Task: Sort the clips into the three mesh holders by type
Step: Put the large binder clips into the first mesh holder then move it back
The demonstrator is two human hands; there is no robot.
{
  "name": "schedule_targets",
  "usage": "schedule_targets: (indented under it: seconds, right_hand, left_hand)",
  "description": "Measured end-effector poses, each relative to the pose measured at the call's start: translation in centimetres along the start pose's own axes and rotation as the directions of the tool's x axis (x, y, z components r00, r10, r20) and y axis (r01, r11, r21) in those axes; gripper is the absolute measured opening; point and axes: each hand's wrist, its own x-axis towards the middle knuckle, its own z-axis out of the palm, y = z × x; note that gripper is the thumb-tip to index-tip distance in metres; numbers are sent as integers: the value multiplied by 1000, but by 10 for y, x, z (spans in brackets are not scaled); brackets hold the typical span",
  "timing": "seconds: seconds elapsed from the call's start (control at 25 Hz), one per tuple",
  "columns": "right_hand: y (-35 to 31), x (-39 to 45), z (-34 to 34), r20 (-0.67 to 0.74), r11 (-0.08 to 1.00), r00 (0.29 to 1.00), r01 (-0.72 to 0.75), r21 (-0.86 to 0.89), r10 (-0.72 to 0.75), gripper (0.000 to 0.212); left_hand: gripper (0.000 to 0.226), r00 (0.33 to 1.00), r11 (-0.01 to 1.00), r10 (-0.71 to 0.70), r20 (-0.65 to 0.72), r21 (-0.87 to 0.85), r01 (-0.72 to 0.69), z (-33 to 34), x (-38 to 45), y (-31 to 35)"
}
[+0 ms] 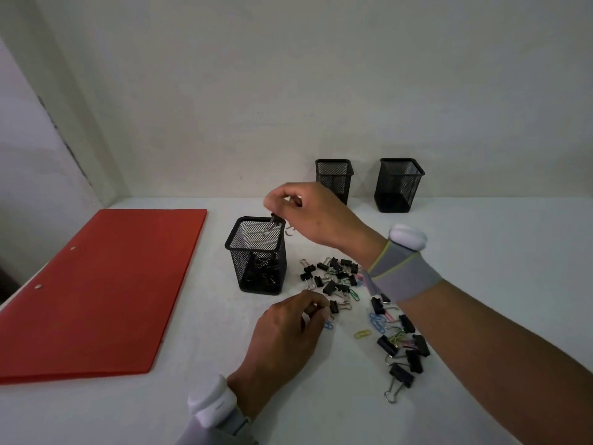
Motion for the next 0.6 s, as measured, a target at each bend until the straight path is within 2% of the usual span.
schedule_targets:
  seconds: [0.4, 0.52, 0.6]
  right_hand:
    - [-12, 28, 22, 149, 997, 989, -29, 78, 17, 30]
    - [-9, 20, 15, 141, 994, 990, -5, 111, -10, 43]
    - [-5, 7, 6, 114, 995, 993, -4, 102, -8, 44]
  left_hand:
    - [15, 999, 1000, 16, 35, 19, -17, 0, 1, -1]
    - [13, 1000, 999, 13, 21, 34, -14, 1, 1, -2]
    - [13, 999, 998, 28, 30, 55, -30, 2, 0, 0]
